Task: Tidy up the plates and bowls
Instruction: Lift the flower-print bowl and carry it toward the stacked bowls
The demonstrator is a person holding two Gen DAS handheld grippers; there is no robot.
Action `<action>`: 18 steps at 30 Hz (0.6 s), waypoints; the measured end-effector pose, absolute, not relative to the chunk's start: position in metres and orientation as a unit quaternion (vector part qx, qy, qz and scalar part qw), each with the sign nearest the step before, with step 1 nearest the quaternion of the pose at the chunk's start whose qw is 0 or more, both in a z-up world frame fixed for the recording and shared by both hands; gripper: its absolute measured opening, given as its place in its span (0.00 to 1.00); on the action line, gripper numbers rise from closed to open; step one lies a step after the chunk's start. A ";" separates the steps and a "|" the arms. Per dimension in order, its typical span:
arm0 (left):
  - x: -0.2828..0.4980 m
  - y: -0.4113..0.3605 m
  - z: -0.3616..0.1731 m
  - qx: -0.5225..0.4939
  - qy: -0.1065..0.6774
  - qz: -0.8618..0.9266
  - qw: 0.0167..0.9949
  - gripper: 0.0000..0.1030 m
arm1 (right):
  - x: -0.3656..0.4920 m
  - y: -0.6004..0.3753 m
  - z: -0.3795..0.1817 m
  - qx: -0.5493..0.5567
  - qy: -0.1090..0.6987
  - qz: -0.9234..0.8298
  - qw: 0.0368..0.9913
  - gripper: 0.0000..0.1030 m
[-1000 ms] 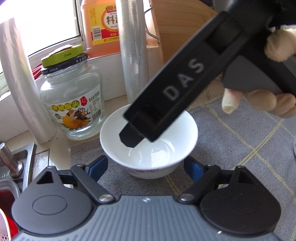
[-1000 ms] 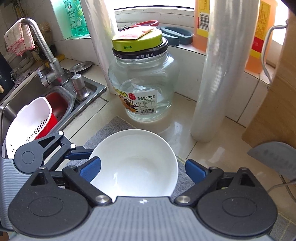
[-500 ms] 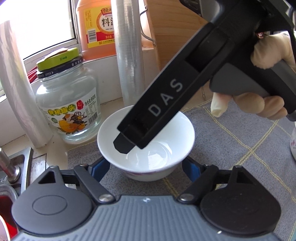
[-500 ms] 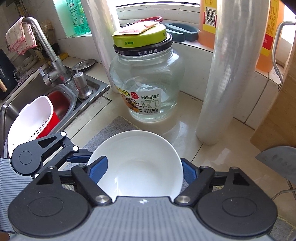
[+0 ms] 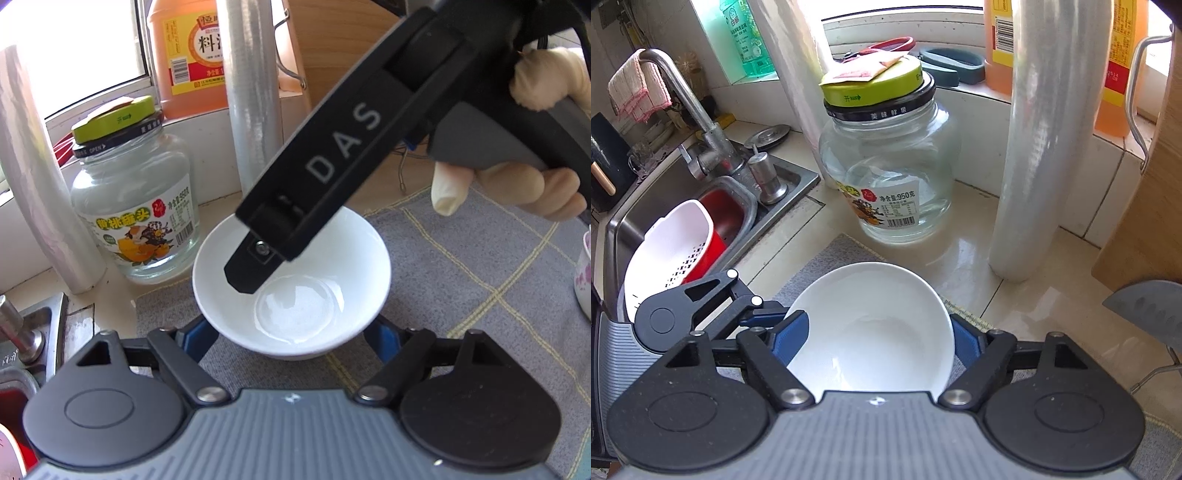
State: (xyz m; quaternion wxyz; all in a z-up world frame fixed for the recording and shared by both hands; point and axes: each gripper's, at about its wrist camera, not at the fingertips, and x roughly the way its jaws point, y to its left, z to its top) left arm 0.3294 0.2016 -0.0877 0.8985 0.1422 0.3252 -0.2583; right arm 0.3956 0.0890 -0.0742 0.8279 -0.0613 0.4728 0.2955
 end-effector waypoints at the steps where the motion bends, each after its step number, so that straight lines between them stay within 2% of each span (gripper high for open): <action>1: 0.328 0.201 -0.086 0.142 0.325 -0.259 0.898 0.82 | 0.393 0.089 -0.073 -0.063 0.472 0.295 0.829 0.83; 18: 0.272 0.185 -0.057 0.178 0.345 -0.293 0.874 0.82 | 0.331 0.063 -0.050 -0.027 0.477 0.287 0.830 0.83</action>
